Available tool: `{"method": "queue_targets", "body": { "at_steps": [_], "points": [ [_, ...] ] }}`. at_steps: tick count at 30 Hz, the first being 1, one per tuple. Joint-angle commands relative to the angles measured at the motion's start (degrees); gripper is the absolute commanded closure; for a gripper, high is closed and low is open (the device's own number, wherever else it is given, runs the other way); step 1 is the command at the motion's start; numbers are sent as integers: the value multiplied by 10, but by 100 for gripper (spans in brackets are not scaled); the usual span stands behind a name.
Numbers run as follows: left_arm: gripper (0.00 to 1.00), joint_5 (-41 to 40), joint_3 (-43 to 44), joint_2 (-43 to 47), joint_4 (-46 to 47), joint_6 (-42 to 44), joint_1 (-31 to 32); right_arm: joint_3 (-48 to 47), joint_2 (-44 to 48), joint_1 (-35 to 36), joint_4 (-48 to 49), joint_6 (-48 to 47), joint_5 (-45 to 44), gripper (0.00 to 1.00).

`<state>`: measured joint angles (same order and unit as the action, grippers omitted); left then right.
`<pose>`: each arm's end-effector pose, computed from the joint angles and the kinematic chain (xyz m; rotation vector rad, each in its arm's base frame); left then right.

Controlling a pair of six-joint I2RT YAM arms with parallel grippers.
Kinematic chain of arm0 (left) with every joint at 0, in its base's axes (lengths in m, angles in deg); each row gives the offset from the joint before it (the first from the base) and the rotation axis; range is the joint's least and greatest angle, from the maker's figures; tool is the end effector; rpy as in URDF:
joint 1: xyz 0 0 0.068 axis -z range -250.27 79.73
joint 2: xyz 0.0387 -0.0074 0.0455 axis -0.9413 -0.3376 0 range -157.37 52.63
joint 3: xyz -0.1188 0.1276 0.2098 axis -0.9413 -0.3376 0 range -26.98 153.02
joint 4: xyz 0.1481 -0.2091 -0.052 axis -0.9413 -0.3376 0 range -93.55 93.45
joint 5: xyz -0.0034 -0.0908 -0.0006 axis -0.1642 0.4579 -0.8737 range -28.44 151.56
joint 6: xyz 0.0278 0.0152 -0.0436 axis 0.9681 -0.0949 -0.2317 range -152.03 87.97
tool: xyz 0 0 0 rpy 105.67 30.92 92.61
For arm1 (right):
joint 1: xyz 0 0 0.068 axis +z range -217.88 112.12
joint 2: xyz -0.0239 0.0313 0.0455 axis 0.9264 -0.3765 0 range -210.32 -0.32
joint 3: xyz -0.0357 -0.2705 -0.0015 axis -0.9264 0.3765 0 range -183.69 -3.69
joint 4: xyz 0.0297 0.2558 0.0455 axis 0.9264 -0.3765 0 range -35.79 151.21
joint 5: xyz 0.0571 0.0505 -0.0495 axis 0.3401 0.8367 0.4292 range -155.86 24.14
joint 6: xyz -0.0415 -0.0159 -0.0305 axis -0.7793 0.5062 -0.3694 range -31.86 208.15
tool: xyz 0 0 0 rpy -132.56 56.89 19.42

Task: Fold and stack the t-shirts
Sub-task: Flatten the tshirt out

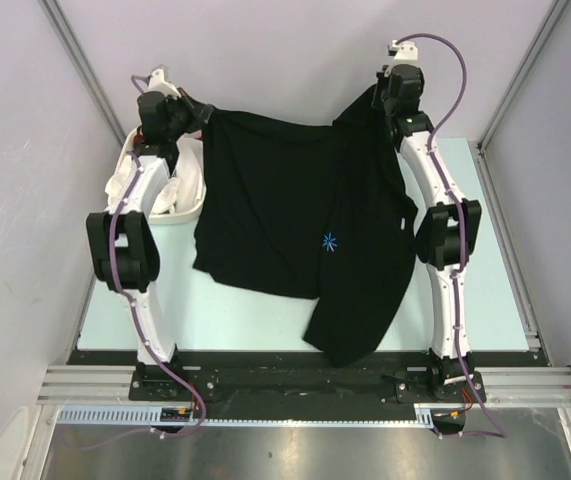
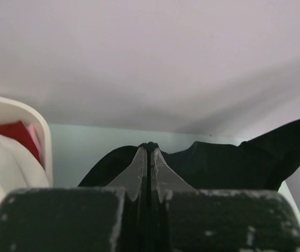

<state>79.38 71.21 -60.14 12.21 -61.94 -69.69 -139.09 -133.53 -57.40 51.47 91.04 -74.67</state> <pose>0.4816 -0.0156 0.3423 -0.1967 1.6994 -0.6584 0.5433 0.0951 0.3609 0.0021 1.7014 0.0433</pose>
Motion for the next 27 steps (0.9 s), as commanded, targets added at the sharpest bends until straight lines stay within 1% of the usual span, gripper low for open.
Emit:
{"method": "queue_targets", "body": {
  "at_steps": [1, 2, 5, 6, 7, 8, 9, 10, 11, 12, 13, 14, 15, 16, 17, 18, 20, 21, 22, 23, 24, 25, 27],
  "points": [
    [100, -15, 103, -73, -54, 22, -4, -118, -83, 7, -8, -19, -8, 100],
    [100, -17, 117, -96, -58, 22, -4, -133, -96, 7, -6, -18, -4, 100],
    [100, -30, 153, -137, -70, 22, -4, -124, -122, 9, 17, -10, 3, 96],
    [98, -35, 166, -147, -73, 21, -4, -117, -132, 9, 30, -6, 5, 82],
    [89, -39, 172, -156, -80, 21, -4, -113, -136, 9, 38, -3, 6, 68],
    [18, -57, 180, -163, -83, 20, -4, -109, -139, 9, 47, 5, 5, 48],
    [0, -62, 196, -180, -84, 19, -4, -104, -143, 9, 63, 9, -7, 1],
    [0, -70, 200, -184, -106, 15, -4, -103, -146, 10, 69, 12, -15, 0],
    [0, -73, 198, -183, -103, 11, -4, -103, -143, 10, 74, 13, -29, 0],
    [0, -71, 173, -166, -94, 1, -4, -100, -137, 11, 82, 3, -52, 0],
    [0, -68, 150, -149, -57, -6, -4, -75, -109, 15, 88, -4, -67, 0],
    [0, -70, 123, -129, -39, -13, -4, -50, -86, 17, 91, -14, -88, 0],
    [0, -78, 63, -80, -4, -22, -4, -5, -60, 20, 152, -41, -111, 0],
    [0, -81, 34, -57, 6, -23, -3, 77, 6, 28, 174, -52, -117, 0],
    [0, -87, 11, -35, 9, -22, 0, 113, 33, 31, 185, -59, -120, 0],
    [0, -97, -31, -11, 4, -23, 10, 137, 61, 32, 172, -53, -124, 0],
    [0, -99, -69, 46, -11, -25, 21, 159, 111, 37, 113, -33, -113, 0],
    [0, -111, -109, 65, -35, -32, 34, 159, 120, 37, 30, -18, -93, 0],
    [0, -112, -134, 104, -43, -37, 42, 159, 128, 38, -5, 13, -88, 0],
    [0, -112, -161, 124, -44, -42, 50, 171, 144, 41, -35, 21, -82, 0],
    [0, -115, -209, 141, -53, -45, 69, 180, 148, 42, -86, 31, -69, 0],
    [0, -131, -229, 160, -66, -46, 78, 186, 153, 42, -110, 49, -65, 0],
    [0, -130, -288, 202, -80, -46, 106, 217, 169, 42, -165, 68, -39, 0]
  ]
}}
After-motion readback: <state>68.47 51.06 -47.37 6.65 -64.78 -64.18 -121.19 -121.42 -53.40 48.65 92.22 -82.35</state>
